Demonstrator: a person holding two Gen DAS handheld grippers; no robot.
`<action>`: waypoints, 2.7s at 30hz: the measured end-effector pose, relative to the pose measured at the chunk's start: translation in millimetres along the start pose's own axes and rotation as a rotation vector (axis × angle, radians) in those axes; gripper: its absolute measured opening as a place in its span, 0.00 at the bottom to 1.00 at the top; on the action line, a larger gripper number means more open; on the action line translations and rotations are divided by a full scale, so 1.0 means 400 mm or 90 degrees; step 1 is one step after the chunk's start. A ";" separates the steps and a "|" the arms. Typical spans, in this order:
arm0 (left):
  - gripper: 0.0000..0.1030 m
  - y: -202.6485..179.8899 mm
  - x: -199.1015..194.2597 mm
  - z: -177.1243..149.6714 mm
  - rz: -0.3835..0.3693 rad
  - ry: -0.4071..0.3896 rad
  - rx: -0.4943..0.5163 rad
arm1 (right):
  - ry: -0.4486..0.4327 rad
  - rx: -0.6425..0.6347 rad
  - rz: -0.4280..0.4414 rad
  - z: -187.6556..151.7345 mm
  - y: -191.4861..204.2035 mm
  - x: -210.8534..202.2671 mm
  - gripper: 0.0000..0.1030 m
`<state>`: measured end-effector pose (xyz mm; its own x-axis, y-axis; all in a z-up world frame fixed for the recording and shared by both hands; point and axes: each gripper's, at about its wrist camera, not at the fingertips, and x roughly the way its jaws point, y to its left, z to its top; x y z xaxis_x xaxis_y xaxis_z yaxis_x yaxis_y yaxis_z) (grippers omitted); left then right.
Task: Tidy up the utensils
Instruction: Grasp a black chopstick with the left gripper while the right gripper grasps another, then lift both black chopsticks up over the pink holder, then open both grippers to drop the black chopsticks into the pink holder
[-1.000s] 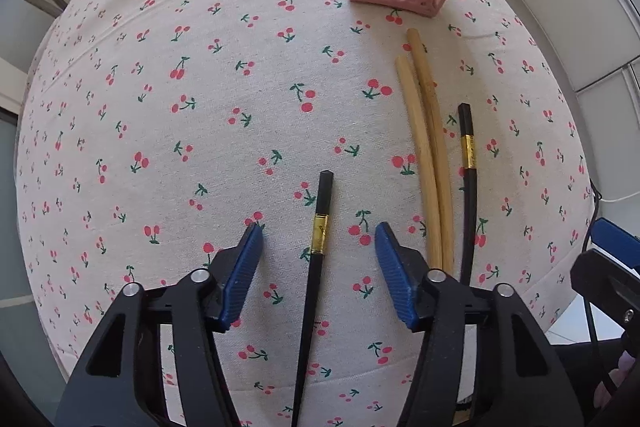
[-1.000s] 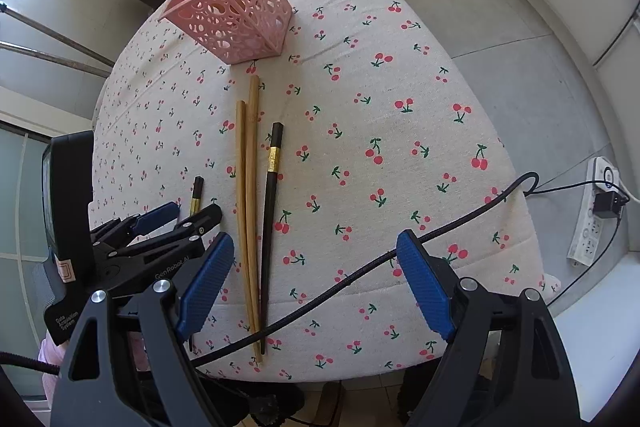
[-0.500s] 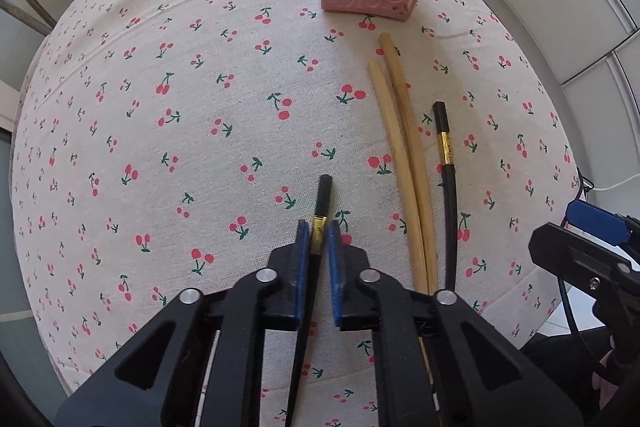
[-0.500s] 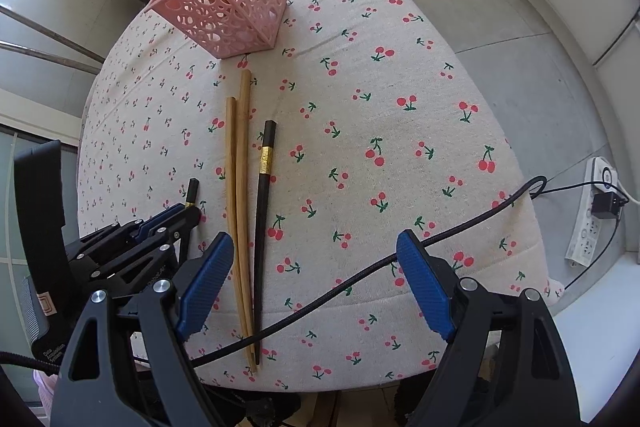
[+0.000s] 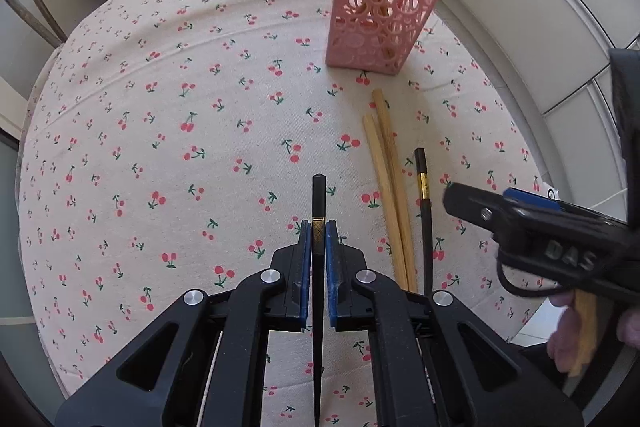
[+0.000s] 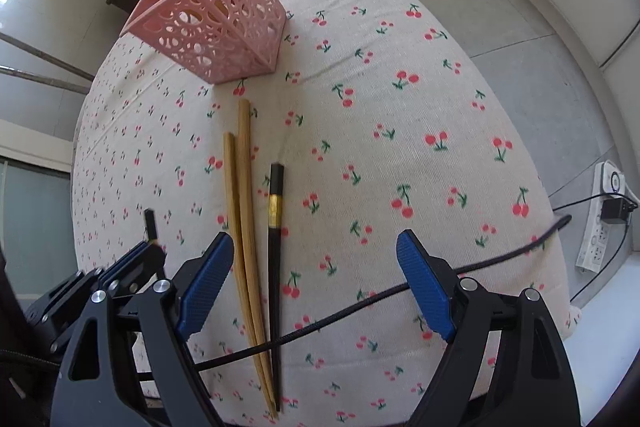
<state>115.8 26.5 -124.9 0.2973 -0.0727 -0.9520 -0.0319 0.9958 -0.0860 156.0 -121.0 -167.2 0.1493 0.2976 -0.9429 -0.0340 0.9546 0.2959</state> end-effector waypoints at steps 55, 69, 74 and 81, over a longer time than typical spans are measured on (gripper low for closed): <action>0.06 0.069 -0.448 0.026 -0.030 -0.381 -0.047 | -0.401 -0.170 0.095 -0.064 0.093 -0.523 0.07; 0.06 0.029 -0.536 0.190 -0.067 -0.466 -0.098 | -0.507 -0.118 0.149 0.110 0.089 -0.691 0.07; 0.06 0.010 -0.499 0.244 -0.054 -0.474 -0.100 | -0.487 -0.109 0.143 0.145 0.072 -0.642 0.07; 0.07 0.012 -0.412 0.300 -0.064 -0.434 -0.113 | -0.464 -0.095 0.142 0.176 0.058 -0.599 0.07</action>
<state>181.1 50.1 66.6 0.8360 -0.0545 -0.5460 -0.1108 0.9578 -0.2653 188.9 -170.9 76.4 0.7343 0.4491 -0.5090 -0.2646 0.8799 0.3946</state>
